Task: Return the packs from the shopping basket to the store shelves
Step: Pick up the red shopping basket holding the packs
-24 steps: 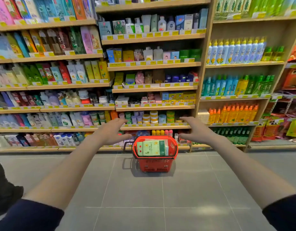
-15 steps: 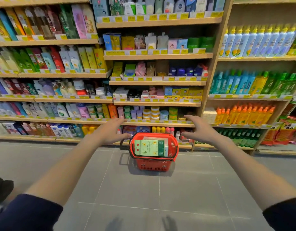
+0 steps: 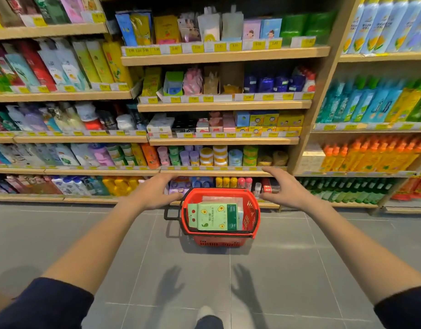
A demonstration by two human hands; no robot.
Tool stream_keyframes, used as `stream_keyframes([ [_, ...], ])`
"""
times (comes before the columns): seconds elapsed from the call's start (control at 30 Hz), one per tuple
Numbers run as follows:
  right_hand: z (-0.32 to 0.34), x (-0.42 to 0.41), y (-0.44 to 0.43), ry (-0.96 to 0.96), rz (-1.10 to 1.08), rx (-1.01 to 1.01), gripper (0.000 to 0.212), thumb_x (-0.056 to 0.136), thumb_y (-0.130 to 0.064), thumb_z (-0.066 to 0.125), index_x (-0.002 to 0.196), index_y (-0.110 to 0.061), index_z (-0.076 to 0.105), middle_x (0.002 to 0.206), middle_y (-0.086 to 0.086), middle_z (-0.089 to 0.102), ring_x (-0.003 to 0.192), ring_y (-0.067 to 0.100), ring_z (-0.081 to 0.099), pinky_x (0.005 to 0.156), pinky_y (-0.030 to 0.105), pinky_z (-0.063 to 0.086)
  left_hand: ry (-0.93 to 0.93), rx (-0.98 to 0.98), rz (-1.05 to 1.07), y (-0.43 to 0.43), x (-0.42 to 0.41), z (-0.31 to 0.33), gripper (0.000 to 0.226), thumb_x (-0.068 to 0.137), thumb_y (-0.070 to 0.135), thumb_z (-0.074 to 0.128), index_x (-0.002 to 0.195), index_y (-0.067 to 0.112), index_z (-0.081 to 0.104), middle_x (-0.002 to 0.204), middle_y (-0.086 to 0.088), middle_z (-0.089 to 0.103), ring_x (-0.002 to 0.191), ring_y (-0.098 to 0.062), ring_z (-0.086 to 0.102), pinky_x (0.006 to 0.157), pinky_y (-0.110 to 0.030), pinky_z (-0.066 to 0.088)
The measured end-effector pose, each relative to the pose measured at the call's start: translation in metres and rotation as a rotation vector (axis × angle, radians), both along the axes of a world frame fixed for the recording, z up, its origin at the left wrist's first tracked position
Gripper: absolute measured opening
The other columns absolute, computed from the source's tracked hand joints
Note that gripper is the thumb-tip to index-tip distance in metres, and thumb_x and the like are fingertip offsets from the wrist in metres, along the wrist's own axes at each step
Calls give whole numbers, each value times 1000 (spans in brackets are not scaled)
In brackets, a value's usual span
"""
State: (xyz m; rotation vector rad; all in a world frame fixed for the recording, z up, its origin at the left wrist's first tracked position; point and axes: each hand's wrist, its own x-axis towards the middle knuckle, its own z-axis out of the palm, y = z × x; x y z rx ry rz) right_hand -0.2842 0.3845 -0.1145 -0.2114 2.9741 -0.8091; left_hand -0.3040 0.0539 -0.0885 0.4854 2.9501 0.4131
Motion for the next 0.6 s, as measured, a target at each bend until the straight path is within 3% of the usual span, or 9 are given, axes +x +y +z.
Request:
stream_keyframes([
  [0.17,-19,-67,-3,-41,-66,-35,78,75,-33,69,141,-15,31,145,10,39,133,26,35,106,39,32,-70,27,7,-12,-84,-19,55,85,37,60,134,18,43,139,-5,49,125,-21,45,100,-30,35],
  [0.33,-43,-116,2,-77,-99,-91,81,65,-50,61,136,-19,39,137,7,48,127,25,43,103,40,38,-118,16,6,-10,-152,-42,57,85,36,61,134,14,43,139,-7,48,126,-24,45,98,-30,35],
  [0.6,-86,-195,26,-168,-109,-50,76,74,-33,71,138,-12,36,142,10,44,129,25,40,104,34,31,-258,45,36,4,-245,-92,62,80,46,62,131,15,45,134,-11,53,120,-27,51,95,-36,41],
])
